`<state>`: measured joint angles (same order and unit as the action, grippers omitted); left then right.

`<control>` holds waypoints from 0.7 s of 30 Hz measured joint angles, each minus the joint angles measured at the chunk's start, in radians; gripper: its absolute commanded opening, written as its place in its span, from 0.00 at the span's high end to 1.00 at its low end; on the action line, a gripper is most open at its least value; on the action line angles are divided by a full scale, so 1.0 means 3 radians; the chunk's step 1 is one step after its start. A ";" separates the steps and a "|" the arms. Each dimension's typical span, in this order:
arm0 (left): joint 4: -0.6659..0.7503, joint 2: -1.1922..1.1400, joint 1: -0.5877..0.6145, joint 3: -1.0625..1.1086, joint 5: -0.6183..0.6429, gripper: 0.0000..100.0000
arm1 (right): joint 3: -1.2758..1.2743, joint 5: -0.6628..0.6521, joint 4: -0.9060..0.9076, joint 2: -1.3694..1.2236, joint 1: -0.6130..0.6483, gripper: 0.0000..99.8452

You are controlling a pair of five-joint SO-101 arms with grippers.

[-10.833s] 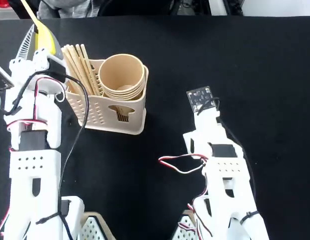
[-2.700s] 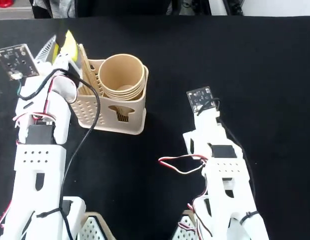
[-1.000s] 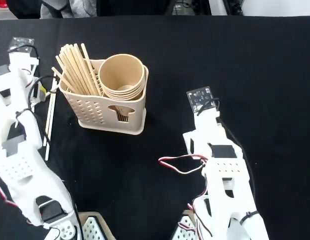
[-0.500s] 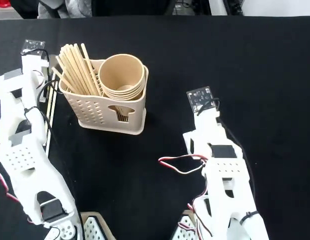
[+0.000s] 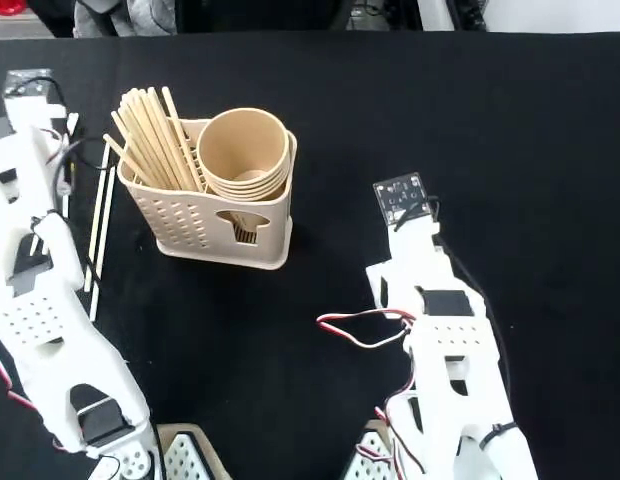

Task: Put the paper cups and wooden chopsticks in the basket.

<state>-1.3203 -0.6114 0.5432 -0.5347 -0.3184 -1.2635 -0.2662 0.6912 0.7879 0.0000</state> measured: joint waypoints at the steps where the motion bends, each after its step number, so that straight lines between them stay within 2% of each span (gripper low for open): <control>1: 0.0005 0.0000 0.0026 -0.0020 0.0000 0.97 | 0.0000 0.0000 0.0000 0.0000 0.0000 0.97; 6: 0.0425 0.0000 0.0230 -0.0026 0.0015 0.97 | 0.0000 0.0000 0.0000 0.0000 0.0000 0.97; 13: 0.1105 0.0000 0.0205 0.0184 0.0010 0.97 | 0.0000 0.0000 0.0000 0.0000 0.0000 0.97; 18: 0.1243 -0.0077 0.0174 0.0245 -0.0061 0.85 | 0.0000 0.0000 0.0000 0.0000 0.0000 0.97; 21: 0.1304 -0.0322 0.0174 0.0245 -0.0276 0.86 | 0.0000 0.0000 0.0000 0.0000 0.0000 0.97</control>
<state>-0.9291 -0.7081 0.5953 -0.4611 -0.4012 -1.2635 -0.2662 0.6912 0.7879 0.0000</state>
